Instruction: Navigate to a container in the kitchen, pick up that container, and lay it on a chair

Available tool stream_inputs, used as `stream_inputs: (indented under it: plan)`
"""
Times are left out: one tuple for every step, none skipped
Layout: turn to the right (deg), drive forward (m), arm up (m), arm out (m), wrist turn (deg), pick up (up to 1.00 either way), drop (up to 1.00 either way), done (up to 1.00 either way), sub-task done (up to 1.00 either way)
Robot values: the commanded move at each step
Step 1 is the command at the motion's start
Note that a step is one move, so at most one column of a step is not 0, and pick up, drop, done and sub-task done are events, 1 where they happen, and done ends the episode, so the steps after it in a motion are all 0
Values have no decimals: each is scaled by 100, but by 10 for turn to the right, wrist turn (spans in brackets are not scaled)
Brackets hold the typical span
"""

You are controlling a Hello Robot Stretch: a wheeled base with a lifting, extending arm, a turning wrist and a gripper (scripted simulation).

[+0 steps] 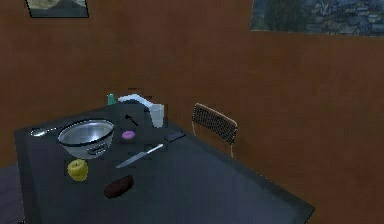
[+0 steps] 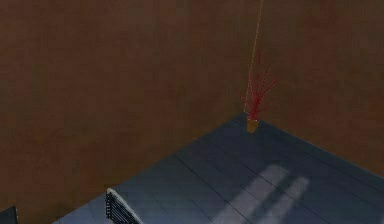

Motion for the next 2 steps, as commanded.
stream_inputs:
  plan:
    - [0, 0, 0, -6, 0, 0, 0, 0, 0]
    - [0, 0, 0, 0, 0, 0, 0, 100, 0]
